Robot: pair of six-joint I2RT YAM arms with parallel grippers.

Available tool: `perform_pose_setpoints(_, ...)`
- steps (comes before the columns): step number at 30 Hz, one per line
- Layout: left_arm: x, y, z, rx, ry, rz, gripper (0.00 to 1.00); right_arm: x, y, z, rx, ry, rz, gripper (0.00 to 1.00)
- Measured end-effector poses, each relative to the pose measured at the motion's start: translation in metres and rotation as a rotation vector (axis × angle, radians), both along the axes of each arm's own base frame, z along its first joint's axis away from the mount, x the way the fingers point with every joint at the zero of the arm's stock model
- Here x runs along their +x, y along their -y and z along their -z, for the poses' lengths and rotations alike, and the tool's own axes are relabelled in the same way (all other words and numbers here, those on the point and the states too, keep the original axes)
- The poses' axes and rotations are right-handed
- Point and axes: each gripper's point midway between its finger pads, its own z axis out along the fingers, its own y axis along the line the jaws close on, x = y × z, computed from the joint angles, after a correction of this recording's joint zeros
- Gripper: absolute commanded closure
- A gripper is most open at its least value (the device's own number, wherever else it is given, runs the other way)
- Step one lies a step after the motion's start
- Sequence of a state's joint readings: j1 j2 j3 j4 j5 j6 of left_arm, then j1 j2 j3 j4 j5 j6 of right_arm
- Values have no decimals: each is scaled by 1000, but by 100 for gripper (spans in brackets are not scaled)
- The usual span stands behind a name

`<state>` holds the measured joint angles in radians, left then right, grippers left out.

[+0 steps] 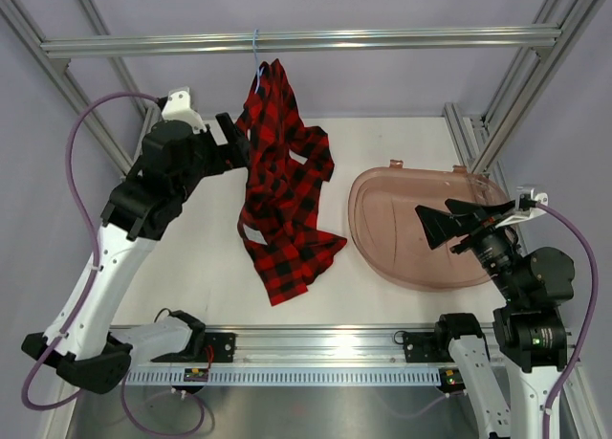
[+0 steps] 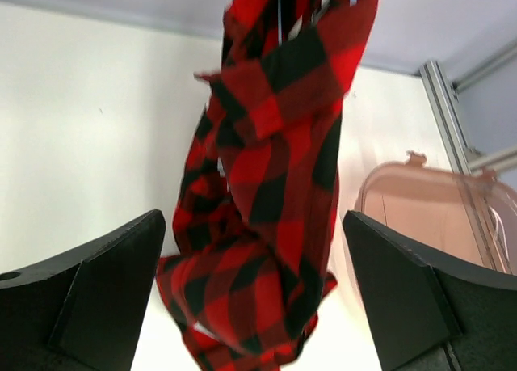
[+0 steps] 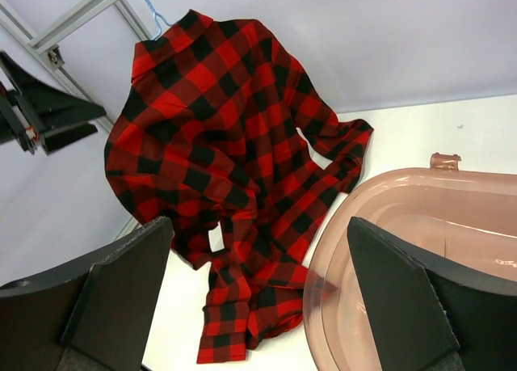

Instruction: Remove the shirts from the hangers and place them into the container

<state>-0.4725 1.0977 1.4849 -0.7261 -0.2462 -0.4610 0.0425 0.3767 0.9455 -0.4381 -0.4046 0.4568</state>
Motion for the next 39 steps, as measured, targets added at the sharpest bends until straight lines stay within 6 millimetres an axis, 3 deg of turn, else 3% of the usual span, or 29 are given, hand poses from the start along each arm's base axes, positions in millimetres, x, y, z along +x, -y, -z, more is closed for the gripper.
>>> perform_pose_setpoints(3,12,-1,-13,21,22,-27,1,2,0,2,-4,-1,1,1)
perform_pose_setpoints(7,32,6,-47,17,73,-38,1,5,0,5,-7,1,0,1)
perform_pose_setpoints(9,43,12,-51,18,81,-35,1,6,0,8,-7,-4,0,1)
perform_pose_setpoints(18,74,38,0,91,-41,-9,3,8,0,11,-8,-9,0,1)
perform_pose_setpoints(22,71,43,10,109,-60,-3,13,8,0,9,-7,-1,0,0)
perform_pose_setpoints(23,70,45,11,113,-62,-2,21,8,0,8,-7,2,0,1)
perform_pose_setpoints(25,68,47,19,126,-75,-1,27,9,0,7,-7,8,0,0)
perform_pose_setpoints(30,58,46,47,164,-125,0,32,10,0,12,-7,-3,0,0)
perform_pose_setpoints(35,51,38,48,171,-119,-18,37,11,0,13,-7,-5,-1,0)
perform_pose_setpoints(36,50,37,46,168,-115,-21,41,11,-1,13,-8,-6,-1,1)
perform_pose_setpoints(39,46,33,41,157,-99,-27,70,12,-1,15,-8,-9,-5,1)
